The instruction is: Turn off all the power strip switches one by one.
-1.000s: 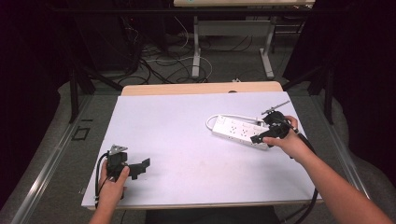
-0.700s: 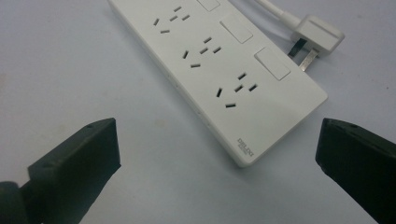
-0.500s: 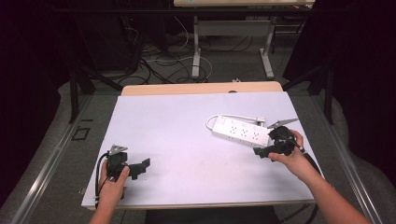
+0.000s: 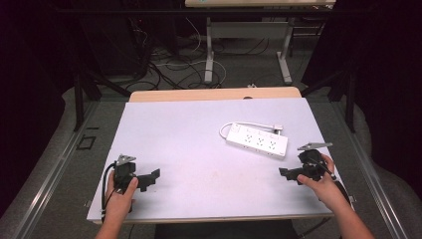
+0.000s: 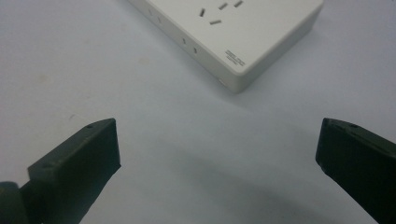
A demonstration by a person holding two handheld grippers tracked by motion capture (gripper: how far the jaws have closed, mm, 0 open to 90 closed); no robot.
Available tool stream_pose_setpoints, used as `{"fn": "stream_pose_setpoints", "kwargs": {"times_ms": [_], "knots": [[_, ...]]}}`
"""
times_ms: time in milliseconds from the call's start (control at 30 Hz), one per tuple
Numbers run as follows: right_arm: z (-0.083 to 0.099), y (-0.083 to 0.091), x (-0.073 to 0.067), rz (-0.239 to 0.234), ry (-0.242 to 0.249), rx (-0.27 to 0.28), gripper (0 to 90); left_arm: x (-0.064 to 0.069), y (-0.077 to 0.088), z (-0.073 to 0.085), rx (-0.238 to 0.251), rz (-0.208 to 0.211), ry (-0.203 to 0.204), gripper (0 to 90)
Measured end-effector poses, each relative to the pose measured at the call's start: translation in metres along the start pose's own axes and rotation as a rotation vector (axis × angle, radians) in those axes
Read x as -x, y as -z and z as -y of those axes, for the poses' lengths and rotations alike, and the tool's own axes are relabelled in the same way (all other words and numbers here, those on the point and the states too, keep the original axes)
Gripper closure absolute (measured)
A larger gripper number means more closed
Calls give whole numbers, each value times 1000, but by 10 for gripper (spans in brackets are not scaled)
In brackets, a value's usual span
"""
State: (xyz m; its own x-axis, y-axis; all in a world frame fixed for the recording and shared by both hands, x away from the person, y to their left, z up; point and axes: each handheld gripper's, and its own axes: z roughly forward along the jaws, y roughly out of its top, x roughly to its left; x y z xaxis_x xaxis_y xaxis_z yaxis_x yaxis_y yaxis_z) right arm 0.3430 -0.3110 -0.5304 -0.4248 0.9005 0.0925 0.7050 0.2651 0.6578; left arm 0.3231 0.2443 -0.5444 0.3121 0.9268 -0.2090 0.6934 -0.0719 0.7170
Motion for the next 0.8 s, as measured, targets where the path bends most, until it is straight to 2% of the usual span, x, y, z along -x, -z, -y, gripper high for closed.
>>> {"fn": "stream_pose_setpoints", "kwargs": {"times_ms": [33, 133, 300, 467, 800], "knots": [[3, 0, 1, 8, -18, -1, 0, 0, 0, 0, 2, -1, 0, 6], [10, 1, 4, 34, -26, -1, 0, 0, 0, 0, 1, -1, 1, 6], [19, 6, 10, 67, -36, 33, 0, 0, 0, 0, -7, 1, 1, 6], [24, 11, 16, 109, -83, 31, 0, 0, 0, 0, -13, 0, 0, 6], [33, 16, 23, 123, -137, 42, 0, -1, -1, 1, -1, -5, 3, 6]]}}
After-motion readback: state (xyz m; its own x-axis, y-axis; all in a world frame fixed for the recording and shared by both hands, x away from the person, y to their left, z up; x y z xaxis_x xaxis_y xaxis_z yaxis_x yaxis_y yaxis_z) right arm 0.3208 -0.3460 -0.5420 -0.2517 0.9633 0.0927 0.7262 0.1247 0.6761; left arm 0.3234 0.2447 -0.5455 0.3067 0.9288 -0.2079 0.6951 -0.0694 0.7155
